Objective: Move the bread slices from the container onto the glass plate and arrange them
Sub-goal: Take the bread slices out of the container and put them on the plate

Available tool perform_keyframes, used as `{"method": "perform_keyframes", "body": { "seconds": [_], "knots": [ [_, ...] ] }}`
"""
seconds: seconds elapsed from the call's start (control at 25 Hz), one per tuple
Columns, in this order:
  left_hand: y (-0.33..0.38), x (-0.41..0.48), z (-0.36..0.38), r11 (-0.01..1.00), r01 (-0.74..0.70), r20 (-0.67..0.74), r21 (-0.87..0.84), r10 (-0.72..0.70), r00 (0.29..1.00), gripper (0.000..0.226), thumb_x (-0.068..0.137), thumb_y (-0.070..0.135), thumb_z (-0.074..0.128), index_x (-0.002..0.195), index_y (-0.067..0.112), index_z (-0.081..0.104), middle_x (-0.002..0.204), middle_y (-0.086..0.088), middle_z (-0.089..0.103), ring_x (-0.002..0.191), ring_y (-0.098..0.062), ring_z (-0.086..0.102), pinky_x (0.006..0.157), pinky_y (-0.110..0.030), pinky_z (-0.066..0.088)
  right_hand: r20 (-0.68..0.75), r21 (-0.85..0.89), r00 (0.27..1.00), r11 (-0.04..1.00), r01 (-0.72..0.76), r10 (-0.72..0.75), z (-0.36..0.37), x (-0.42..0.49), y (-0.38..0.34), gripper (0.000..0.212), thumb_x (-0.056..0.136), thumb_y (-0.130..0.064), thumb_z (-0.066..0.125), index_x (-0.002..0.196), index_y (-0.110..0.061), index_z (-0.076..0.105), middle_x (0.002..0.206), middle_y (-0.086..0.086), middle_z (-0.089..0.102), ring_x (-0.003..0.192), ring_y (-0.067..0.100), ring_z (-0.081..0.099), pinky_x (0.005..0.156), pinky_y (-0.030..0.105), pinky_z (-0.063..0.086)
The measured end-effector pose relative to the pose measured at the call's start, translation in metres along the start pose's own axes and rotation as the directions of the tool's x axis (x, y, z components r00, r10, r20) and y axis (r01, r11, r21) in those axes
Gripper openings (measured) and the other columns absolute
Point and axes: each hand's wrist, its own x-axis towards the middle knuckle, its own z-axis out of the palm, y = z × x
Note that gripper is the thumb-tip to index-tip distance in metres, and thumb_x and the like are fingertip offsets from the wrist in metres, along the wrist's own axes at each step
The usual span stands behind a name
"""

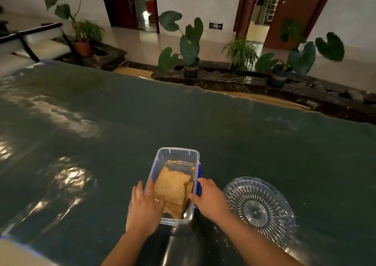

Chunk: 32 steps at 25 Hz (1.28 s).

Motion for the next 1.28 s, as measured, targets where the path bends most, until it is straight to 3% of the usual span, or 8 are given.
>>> {"method": "perform_keyframes", "body": {
  "seconds": [0.16,0.44,0.64,0.8,0.92,1.04,1.16,1.28],
  "knots": [
    [0.002,-0.002,0.013,0.983,0.065,0.033,-0.172,-0.060,0.998,0.075,0.094,0.049,0.041,0.154,0.022,0.005,0.161,-0.012,0.011,0.145,-0.034,0.019,0.113,-0.050,0.033,0.050,0.037,0.994,0.994,-0.103,0.101,0.016,0.002,0.000,0.052,0.082,-0.042,0.066,0.127,-0.023,0.048,0.127,0.003,0.053,0.109,0.022,0.060,0.092,0.036,0.052],
    [0.009,-0.010,0.024,0.976,0.048,0.000,-0.215,-0.049,0.999,0.074,0.093,0.049,0.043,0.152,0.023,0.006,0.157,-0.009,0.017,0.140,-0.032,0.026,0.110,-0.047,0.038,-0.021,0.020,0.995,0.995,-0.095,0.096,0.019,0.003,0.005,0.035,0.086,-0.026,0.059,0.121,-0.023,0.052,0.117,0.003,0.058,0.098,0.019,0.063,0.084,0.035,0.055],
    [0.009,-0.018,0.034,0.978,0.024,-0.029,-0.209,-0.031,0.999,0.074,0.090,0.056,0.038,0.149,0.031,0.002,0.151,0.000,0.023,0.132,-0.023,0.038,0.100,-0.042,0.048,0.032,-0.018,0.997,0.998,-0.065,0.066,0.009,-0.005,0.022,0.043,0.086,-0.028,0.059,0.127,-0.024,0.047,0.119,0.002,0.056,0.102,0.018,0.060,0.086,0.033,0.053],
    [0.010,-0.002,0.035,0.969,0.087,-0.010,-0.231,-0.092,0.996,0.076,0.089,0.049,0.043,0.151,0.026,0.005,0.148,-0.001,0.031,0.128,-0.020,0.042,0.090,-0.041,0.053,-0.204,-0.273,0.950,0.946,0.177,-0.236,0.000,0.011,0.005,0.048,0.087,-0.035,0.057,0.132,-0.020,0.046,0.124,-0.001,0.053,0.111,0.017,0.049,0.092,0.031,0.048],
    [0.009,-0.002,0.038,0.983,0.080,-0.029,-0.167,-0.086,0.996,0.079,0.090,0.051,0.043,0.152,0.023,0.003,0.152,-0.001,0.028,0.133,-0.021,0.038,0.091,-0.042,0.052,-0.001,-0.405,0.930,0.851,0.334,-0.366,0.005,0.038,-0.021,0.054,0.088,-0.039,0.057,0.134,-0.015,0.046,0.130,0.003,0.057,0.120,0.023,0.048,0.103,0.039,0.042],
    [0.007,-0.005,0.039,0.988,0.061,-0.016,-0.144,-0.064,0.998,0.079,0.091,0.055,0.041,0.151,0.026,-0.001,0.154,0.000,0.024,0.137,-0.022,0.034,0.095,-0.044,0.051,0.231,-0.556,0.946,0.767,0.320,-0.226,0.019,0.060,-0.034,0.075,0.085,-0.054,0.055,0.141,-0.009,0.037,0.135,0.012,0.055,0.126,0.032,0.047,0.115,0.049,0.026],
    [0.005,-0.006,0.039,0.988,0.059,-0.016,-0.145,-0.062,0.998,0.078,0.090,0.057,0.038,0.151,0.028,-0.002,0.155,0.001,0.023,0.139,-0.022,0.031,0.099,-0.044,0.050,0.265,-0.630,0.954,0.724,0.282,-0.141,0.030,0.070,-0.033,0.088,0.079,-0.062,0.058,0.144,-0.009,0.032,0.141,0.014,0.050,0.132,0.035,0.043,0.119,0.054,0.014],
    [0.007,-0.006,0.040,0.987,0.059,-0.032,-0.149,-0.065,0.997,0.078,0.090,0.056,0.037,0.151,0.028,-0.002,0.154,0.001,0.024,0.137,-0.020,0.032,0.098,-0.043,0.050,0.239,-0.610,0.963,0.751,0.251,-0.128,0.034,0.071,-0.034,0.083,0.075,-0.061,0.066,0.136,-0.010,0.043,0.134,0.014,0.052,0.125,0.034,0.049,0.113,0.051,0.028]
  ]
}}
